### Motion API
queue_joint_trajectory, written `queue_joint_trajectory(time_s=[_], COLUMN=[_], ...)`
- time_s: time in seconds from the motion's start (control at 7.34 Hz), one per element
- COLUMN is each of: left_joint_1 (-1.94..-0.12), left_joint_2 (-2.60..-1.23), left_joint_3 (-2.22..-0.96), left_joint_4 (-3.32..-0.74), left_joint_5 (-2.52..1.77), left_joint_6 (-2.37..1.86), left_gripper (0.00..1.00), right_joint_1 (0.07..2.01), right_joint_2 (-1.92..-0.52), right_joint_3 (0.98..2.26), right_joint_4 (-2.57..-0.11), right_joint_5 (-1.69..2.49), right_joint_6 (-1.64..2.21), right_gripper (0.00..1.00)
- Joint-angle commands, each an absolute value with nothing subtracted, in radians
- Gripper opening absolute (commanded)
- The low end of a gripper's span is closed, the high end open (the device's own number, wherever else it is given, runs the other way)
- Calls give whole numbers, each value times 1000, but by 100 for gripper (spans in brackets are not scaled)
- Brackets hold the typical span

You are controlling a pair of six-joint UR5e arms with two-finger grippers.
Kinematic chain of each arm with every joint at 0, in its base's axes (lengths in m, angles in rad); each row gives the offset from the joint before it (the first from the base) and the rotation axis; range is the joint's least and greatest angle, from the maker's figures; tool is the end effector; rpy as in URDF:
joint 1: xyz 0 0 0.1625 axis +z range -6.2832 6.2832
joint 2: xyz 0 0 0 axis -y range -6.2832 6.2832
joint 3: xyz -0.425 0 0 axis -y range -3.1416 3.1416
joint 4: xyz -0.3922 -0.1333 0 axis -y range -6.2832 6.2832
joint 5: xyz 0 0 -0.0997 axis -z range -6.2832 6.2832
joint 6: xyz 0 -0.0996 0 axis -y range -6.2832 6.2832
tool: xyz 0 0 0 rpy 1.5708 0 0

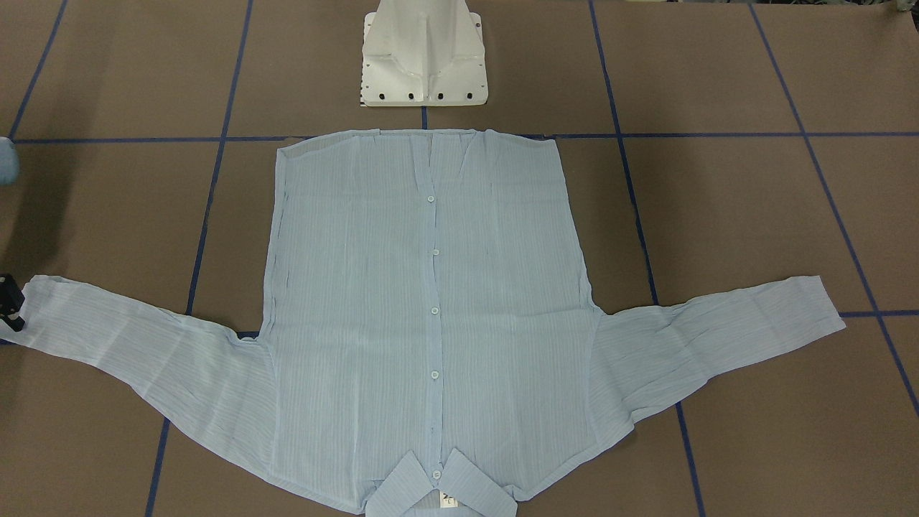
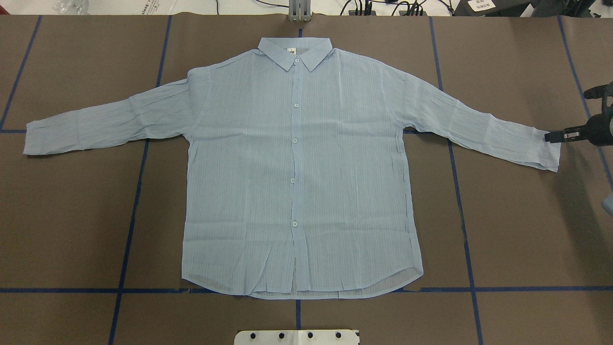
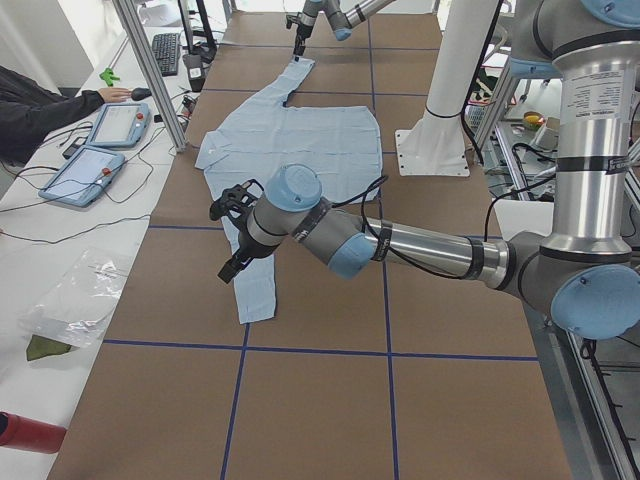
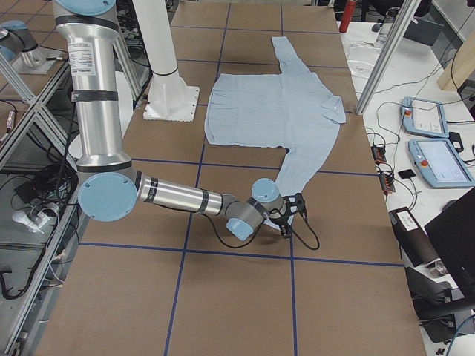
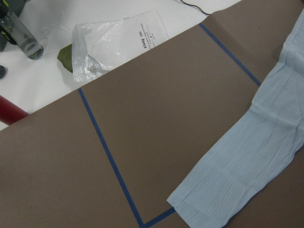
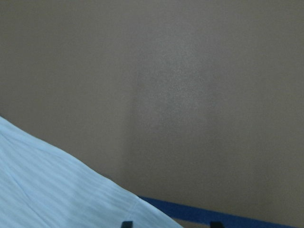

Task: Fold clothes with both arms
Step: 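Grasp the sleeve cuff nearest the right gripper with the right gripper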

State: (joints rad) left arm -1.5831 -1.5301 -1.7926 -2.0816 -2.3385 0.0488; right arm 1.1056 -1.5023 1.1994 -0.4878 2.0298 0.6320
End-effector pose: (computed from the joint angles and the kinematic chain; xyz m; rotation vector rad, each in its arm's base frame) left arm -0.0702 -0.4902 0.5081 0.6798 0.7164 0.2989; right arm -0.1612 -0.5200 0.6968 0.4260 -0.7698 -0.0231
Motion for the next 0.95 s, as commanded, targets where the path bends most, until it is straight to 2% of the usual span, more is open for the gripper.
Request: queue_joint_trajectory(time_s=[0.0, 0.14, 0.27, 0.55, 0.82], left_joint_1=[-1583, -1583, -1583, -1583, -1583], left_joint_2=[-1528, -1528, -1526, -1520, -1514], left_joint_3=[-1793, -1793, -1792, -1792, -1796], left_joint_4=[-2082, -2082, -2082, -2091, -2095], left_joint_5=[-2338, -2338, -2338, -2338, -2338], left_joint_6=[49, 49, 51, 51, 49], left_gripper=[100, 100, 100, 100, 100], right_joint_1=[1104, 1104, 1106, 1108, 1109], right_joint_2=[-1502, -1502, -1503, -1505, -1491], right_joint_3=[1200, 1206, 1213, 1254, 1362], right_joint_4=[-488, -488, -488, -488, -529], right_joint_5=[2031, 2033, 2034, 2040, 2031], right_joint_6=[632, 634, 637, 641, 696], right_gripper=[21, 4, 0, 0, 0])
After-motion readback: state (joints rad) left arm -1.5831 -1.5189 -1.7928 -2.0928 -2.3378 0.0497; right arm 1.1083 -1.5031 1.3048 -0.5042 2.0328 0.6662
